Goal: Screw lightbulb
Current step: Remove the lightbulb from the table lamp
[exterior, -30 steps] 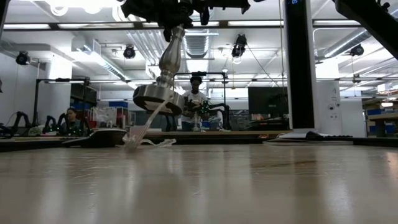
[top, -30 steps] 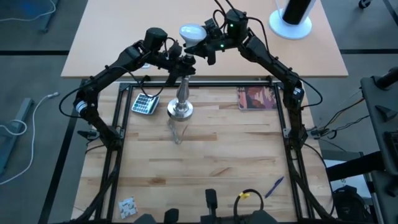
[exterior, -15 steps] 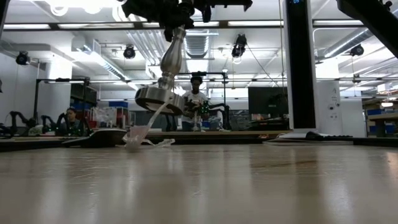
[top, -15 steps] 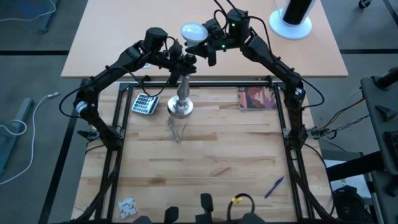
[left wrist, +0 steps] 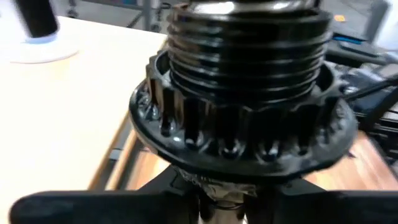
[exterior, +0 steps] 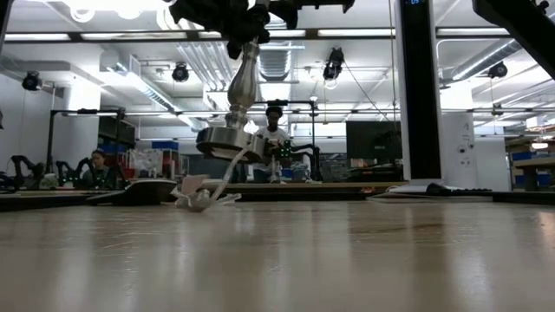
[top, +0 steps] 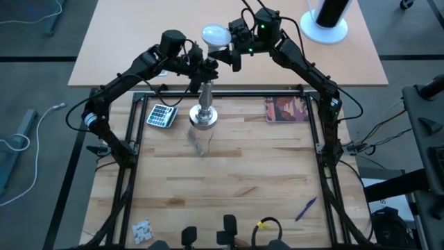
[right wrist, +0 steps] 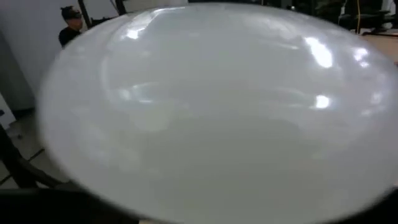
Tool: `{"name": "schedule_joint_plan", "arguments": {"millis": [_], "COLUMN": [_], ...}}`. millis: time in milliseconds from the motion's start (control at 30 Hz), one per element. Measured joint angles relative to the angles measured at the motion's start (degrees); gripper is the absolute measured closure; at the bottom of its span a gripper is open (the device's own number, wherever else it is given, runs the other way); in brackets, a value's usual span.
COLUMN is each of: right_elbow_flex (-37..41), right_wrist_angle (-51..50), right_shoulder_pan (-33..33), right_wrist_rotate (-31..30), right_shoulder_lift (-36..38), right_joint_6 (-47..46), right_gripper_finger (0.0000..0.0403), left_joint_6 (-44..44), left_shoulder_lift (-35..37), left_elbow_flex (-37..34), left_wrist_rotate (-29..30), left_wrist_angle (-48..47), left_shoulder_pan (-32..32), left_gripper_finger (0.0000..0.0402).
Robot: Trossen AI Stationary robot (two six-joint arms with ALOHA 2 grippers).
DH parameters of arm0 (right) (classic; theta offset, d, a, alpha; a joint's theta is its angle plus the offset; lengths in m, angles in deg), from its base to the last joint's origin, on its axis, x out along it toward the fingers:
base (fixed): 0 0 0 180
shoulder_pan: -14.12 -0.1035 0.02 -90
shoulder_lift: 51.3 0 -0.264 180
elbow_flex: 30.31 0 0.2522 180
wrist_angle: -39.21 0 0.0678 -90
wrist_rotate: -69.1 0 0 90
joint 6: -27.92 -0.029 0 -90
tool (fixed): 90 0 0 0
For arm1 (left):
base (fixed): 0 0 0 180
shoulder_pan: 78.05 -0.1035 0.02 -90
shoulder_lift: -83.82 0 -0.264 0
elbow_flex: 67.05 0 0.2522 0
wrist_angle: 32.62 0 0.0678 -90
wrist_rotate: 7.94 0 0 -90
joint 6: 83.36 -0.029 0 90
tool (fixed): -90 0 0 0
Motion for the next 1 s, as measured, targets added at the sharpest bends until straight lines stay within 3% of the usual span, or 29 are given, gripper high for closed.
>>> {"name": "schedule_joint_plan", "arguments": {"millis": [167, 333, 600, 767, 900, 1000], "right_elbow_flex": [0.09, 0.11, 0.17, 0.17, 0.09, 0.09], "right_wrist_angle": [0.04, -0.14, -0.03, 0.35, 0.22, 0.63], "right_shoulder_pan": [-0.58, -0.73, -0.61, 0.28, 1.61, 1.76], "right_wrist_rotate": [-4.08, -5.63, -6.46, -0.92, 5.82, 9.16], "right_shoulder_lift": [-0.12, -0.15, -0.18, -0.18, -0.04, -0.13], "right_joint_6": [0.33, 0.5, 1.24, 0.83, -2.94, -3.01], "right_gripper_finger": [0.0159, 0.0244, 0.0252, 0.0252, 0.0252, 0.0252], "left_joint_6": [-1.07, -0.33, -0.15, -0.03, 5.71, 8.52], "left_shoulder_lift": [0.0, 0.0, 0.0, 0.77, 1.09, 1.09], "left_elbow_flex": [0.02, 0.11, 0.13, 0.11, 0.11, 0.07], "left_wrist_rotate": [2.9, 2.33, 3.13, -7.08, -18.4, -23.75], "left_wrist_angle": [0.42, 1.25, 1.76, 1.64, 1.56, 1.25], "left_shoulder_pan": [-0.02, 0.03, 0.24, 0.11, -0.2, -0.37], "left_gripper_finger": [0.0318, 0.0339, 0.0331, 0.0336, 0.0338, 0.0334]}}
